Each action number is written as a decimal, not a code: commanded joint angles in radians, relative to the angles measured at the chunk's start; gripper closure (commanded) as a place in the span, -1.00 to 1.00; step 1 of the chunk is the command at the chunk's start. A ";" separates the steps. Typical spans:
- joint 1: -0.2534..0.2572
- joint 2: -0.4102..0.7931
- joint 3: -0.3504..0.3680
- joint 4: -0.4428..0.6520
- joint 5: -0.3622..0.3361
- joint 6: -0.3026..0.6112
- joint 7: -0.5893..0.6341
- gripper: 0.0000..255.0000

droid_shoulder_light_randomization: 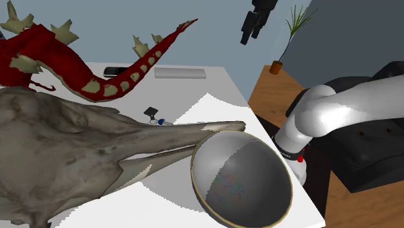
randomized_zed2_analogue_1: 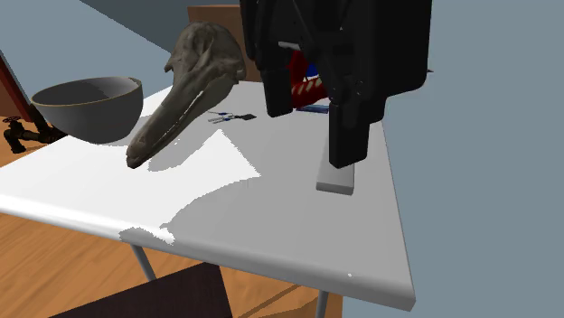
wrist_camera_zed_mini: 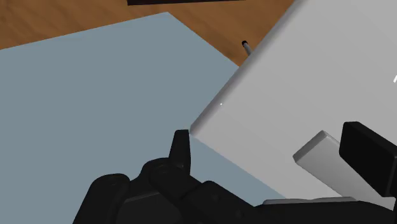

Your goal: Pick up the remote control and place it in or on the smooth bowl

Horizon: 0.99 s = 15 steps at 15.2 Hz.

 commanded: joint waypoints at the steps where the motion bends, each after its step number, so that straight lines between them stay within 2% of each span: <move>1: 0.000 0.000 0.000 0.000 0.000 0.000 0.000 -1.00; 8: 0.089 0.225 0.006 0.052 0.021 0.150 -0.136 -1.00; 15: 0.169 0.447 0.030 0.138 0.046 0.262 -0.271 -1.00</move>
